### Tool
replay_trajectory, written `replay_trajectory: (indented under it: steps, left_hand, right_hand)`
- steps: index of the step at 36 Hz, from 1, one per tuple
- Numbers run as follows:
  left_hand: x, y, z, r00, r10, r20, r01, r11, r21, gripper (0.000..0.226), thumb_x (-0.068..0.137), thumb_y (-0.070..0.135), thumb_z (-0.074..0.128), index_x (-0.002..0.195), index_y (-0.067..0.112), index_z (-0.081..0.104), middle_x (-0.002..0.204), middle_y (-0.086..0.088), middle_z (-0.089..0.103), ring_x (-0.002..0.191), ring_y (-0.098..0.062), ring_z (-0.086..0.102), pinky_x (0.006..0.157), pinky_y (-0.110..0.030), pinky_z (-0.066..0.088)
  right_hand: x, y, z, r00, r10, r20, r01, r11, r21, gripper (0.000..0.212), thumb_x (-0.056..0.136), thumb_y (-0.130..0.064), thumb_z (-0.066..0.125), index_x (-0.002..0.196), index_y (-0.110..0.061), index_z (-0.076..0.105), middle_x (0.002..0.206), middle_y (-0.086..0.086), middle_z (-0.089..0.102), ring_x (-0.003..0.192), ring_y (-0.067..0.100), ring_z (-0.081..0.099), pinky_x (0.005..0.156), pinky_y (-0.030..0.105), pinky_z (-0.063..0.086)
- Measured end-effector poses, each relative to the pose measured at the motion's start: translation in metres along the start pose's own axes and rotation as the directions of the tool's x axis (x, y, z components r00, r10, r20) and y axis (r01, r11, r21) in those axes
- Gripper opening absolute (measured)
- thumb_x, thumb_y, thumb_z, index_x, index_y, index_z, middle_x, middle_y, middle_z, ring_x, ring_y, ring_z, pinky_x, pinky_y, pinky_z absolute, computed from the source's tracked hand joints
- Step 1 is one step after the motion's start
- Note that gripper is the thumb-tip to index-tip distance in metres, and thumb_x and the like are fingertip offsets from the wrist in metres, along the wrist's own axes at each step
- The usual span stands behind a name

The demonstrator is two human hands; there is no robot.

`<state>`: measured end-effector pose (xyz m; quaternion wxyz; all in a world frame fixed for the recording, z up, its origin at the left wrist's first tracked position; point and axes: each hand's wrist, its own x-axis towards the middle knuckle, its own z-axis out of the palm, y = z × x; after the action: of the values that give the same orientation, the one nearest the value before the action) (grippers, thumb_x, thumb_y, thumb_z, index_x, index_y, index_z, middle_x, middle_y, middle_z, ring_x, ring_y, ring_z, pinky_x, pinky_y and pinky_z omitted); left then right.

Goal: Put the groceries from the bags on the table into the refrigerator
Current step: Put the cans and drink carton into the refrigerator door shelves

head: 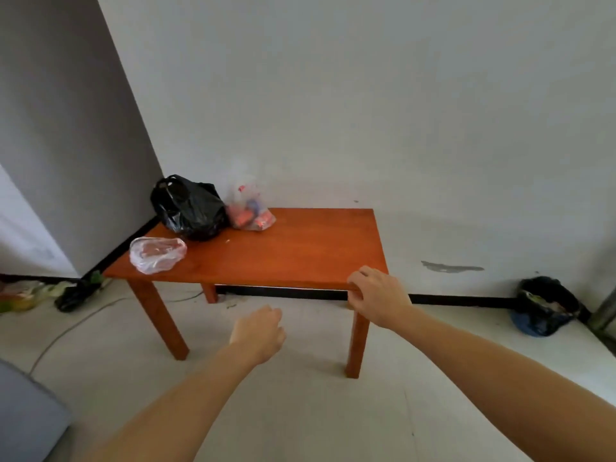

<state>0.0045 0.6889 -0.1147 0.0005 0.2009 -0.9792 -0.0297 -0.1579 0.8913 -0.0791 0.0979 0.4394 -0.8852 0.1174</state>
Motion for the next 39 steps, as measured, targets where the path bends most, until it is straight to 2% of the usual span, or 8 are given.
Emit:
replay_trajectory:
  steps: [4, 9, 19, 23, 26, 31, 36, 39]
  left_hand:
    - [0.057, -0.039, -0.005, 0.997, -0.067, -0.027, 0.067, 0.998, -0.021, 0.019, 0.092, 0.03, 0.046, 0.099, 0.017, 0.057, 0.102, -0.004, 0.063, 0.089, -0.025, 0.06, 0.072, -0.035, 0.049]
    - [0.12, -0.088, -0.018, 0.991, -0.132, -0.016, 0.131, 0.99, -0.06, 0.03, 0.092, 0.031, 0.046, 0.117, 0.017, 0.058, 0.116, -0.003, 0.059, 0.105, -0.026, 0.059, 0.085, -0.037, 0.05]
    - [0.21, -0.204, -0.018, 0.971, -0.235, -0.045, 0.229, 0.968, -0.104, 0.024, 0.095, 0.033, 0.048, 0.111, 0.02, 0.059, 0.103, 0.002, 0.059, 0.093, -0.019, 0.061, 0.078, -0.034, 0.052]
    - [0.257, -0.256, -0.007, 0.976, -0.215, -0.035, 0.211, 0.973, -0.096, 0.023, 0.096, 0.034, 0.048, 0.112, 0.022, 0.059, 0.1, 0.004, 0.057, 0.09, -0.016, 0.059, 0.08, -0.033, 0.053]
    - [0.298, -0.299, -0.005, 0.981, -0.192, -0.04, 0.189, 0.98, -0.068, 0.023, 0.095, 0.033, 0.047, 0.111, 0.021, 0.058, 0.101, 0.003, 0.056, 0.091, -0.017, 0.059, 0.077, -0.032, 0.05]
    - [0.364, -0.366, -0.02, 0.99, -0.137, -0.015, 0.137, 0.99, -0.022, 0.028, 0.096, 0.036, 0.044, 0.116, 0.02, 0.056, 0.111, 0.001, 0.057, 0.101, -0.021, 0.059, 0.085, -0.037, 0.05]
    - [0.436, -0.41, -0.033, 0.996, -0.095, -0.001, 0.095, 0.996, -0.005, 0.033, 0.097, 0.037, 0.044, 0.123, 0.02, 0.054, 0.117, 0.0, 0.056, 0.106, -0.021, 0.058, 0.087, -0.038, 0.05]
    - [0.479, -0.419, -0.031, 0.998, -0.06, -0.004, 0.06, 0.998, -0.03, 0.035, 0.097, 0.036, 0.044, 0.126, 0.02, 0.054, 0.119, 0.0, 0.056, 0.109, -0.021, 0.056, 0.089, -0.039, 0.05]
  right_hand:
    - [0.081, -0.001, 0.028, 0.998, -0.042, 0.039, 0.041, 0.999, 0.01, 0.029, 0.096, -0.038, 0.047, 0.119, -0.025, 0.058, 0.113, -0.005, 0.057, 0.099, 0.016, 0.058, 0.076, 0.03, 0.049]
    - [0.184, -0.01, 0.051, 0.992, -0.089, 0.088, 0.088, 0.996, 0.012, 0.031, 0.096, -0.04, 0.046, 0.122, -0.026, 0.056, 0.118, -0.004, 0.056, 0.104, 0.018, 0.058, 0.081, 0.034, 0.05]
    - [0.347, -0.066, 0.118, 0.954, -0.246, 0.169, 0.248, 0.969, 0.009, 0.035, 0.095, -0.041, 0.046, 0.125, -0.025, 0.055, 0.12, -0.003, 0.055, 0.108, 0.018, 0.057, 0.083, 0.035, 0.05]
    - [0.406, -0.089, 0.154, 0.945, -0.282, 0.165, 0.286, 0.958, 0.003, 0.034, 0.094, -0.041, 0.048, 0.124, -0.025, 0.055, 0.119, -0.003, 0.056, 0.105, 0.016, 0.057, 0.082, 0.034, 0.052]
    - [0.452, -0.101, 0.178, 0.947, -0.272, 0.171, 0.277, 0.961, -0.004, 0.034, 0.094, -0.04, 0.049, 0.124, -0.024, 0.055, 0.122, -0.003, 0.056, 0.109, 0.016, 0.057, 0.083, 0.035, 0.053]
    - [0.526, -0.111, 0.199, 0.961, -0.205, 0.187, 0.211, 0.977, -0.015, 0.033, 0.095, -0.038, 0.047, 0.123, -0.023, 0.056, 0.13, -0.002, 0.056, 0.108, 0.017, 0.06, 0.081, 0.033, 0.054]
    - [0.582, -0.11, 0.204, 0.986, -0.112, 0.126, 0.118, 0.992, -0.041, 0.027, 0.098, -0.038, 0.046, 0.118, -0.023, 0.057, 0.12, -0.005, 0.057, 0.1, 0.011, 0.058, 0.073, 0.023, 0.049]
    - [0.617, -0.102, 0.204, 0.99, -0.075, 0.122, 0.083, 0.994, -0.064, 0.028, 0.099, -0.038, 0.045, 0.117, -0.022, 0.059, 0.116, -0.005, 0.058, 0.101, 0.011, 0.057, 0.075, 0.024, 0.05]
